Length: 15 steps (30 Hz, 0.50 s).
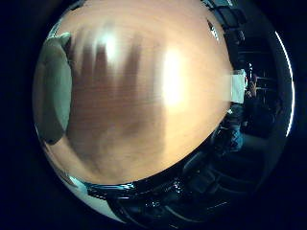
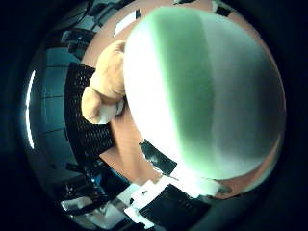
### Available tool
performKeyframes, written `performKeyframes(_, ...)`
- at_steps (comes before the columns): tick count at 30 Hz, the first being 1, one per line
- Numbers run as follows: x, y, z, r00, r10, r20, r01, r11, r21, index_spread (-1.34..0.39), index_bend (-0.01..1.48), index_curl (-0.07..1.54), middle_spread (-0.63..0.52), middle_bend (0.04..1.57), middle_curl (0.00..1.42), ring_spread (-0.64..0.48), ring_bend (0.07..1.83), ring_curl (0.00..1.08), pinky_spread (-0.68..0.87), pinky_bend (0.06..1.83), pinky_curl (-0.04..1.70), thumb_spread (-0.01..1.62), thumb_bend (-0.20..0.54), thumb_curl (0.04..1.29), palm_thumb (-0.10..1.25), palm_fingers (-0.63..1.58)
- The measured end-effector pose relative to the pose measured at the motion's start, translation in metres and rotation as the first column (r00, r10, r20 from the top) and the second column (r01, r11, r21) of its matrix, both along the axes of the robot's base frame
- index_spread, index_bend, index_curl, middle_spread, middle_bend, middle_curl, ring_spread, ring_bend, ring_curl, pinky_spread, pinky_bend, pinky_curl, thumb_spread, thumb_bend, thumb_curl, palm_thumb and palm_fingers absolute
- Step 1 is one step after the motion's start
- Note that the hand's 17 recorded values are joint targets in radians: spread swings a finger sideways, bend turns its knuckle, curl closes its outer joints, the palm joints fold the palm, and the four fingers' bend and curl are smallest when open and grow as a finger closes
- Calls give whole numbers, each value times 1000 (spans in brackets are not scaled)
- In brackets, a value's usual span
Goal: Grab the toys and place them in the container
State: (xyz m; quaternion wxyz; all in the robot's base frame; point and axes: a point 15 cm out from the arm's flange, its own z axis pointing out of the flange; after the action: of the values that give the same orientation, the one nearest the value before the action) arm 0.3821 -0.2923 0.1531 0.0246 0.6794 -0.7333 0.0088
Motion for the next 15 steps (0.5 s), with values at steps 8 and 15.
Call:
performKeyframes(8,-2,9,-3,999,40,-21,-40,999,2,-408,195,301,-270,524,447,-258,821,327,-54,670,201,1029,-13,302,579,1088)
performKeyframes(15,5,9,33,997,67,30,-66,997,-46,-363,823,621,-207,1035,649,-232,1174,514,-299,1135,430,1030,3,394,869,1345)
